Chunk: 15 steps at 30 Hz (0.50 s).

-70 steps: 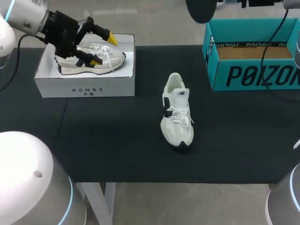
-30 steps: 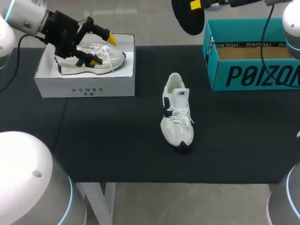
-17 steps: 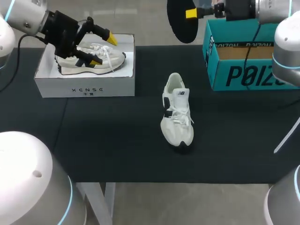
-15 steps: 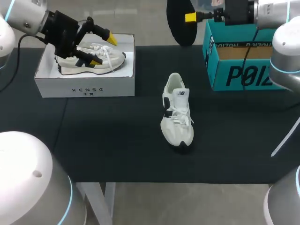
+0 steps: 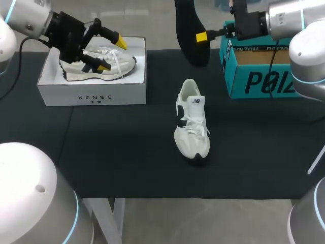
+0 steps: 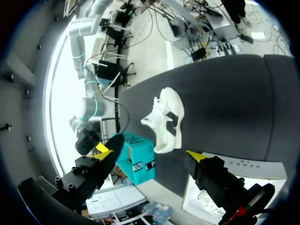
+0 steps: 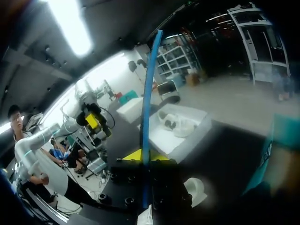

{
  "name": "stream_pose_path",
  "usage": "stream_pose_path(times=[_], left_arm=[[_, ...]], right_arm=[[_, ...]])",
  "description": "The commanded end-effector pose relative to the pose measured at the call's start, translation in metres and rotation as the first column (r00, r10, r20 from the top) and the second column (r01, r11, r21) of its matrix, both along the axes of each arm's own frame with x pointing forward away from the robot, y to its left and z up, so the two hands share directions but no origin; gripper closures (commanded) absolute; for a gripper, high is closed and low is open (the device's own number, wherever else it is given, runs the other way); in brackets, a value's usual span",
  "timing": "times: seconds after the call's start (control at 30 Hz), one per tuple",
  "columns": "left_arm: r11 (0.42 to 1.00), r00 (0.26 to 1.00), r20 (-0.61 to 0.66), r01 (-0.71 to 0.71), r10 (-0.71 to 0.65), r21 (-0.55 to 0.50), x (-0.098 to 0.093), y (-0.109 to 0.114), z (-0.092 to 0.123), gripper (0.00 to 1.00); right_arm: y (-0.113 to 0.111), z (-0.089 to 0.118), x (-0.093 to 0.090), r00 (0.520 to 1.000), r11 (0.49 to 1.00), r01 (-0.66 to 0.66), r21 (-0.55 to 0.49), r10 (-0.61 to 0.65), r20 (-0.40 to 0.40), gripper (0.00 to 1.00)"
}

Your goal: Take the shoe out of the shoebox, open the shoe tongue, remove and reinsert the insole, then place the shoe into the shoebox

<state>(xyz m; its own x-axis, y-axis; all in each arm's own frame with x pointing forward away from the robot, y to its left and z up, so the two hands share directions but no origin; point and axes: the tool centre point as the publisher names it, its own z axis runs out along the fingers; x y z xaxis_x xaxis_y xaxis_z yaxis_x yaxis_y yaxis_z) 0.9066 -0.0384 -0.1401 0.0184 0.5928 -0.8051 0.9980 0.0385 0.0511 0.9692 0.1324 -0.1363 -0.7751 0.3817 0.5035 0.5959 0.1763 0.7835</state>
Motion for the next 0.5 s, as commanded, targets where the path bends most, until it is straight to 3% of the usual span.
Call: stream_pose_path(times=[0.03,0.37,0.5], left_arm=[[1.000,1.000,0.000,0.001,-0.001,0.004,0.001,0.000,0.000,0.00],[1.000,1.000,0.000,0.001,-0.001,0.004,0.001,0.000,0.000,0.00],[1.000,1.000,0.000,0.001,-0.001,0.004,0.001,0.000,0.000,0.00]], right_arm=[[0.000,0.000,0.000,1.000,1.000,0.002,-0.002,-0.002,-0.001,1.00],[0.000,0.000,0.000,1.000,1.000,0.002,-0.002,-0.002,-0.001,1.00],[0.002,-0.012,-0.002,1.000,1.000,-0.006,0.006,0.006,0.023,1.00]])
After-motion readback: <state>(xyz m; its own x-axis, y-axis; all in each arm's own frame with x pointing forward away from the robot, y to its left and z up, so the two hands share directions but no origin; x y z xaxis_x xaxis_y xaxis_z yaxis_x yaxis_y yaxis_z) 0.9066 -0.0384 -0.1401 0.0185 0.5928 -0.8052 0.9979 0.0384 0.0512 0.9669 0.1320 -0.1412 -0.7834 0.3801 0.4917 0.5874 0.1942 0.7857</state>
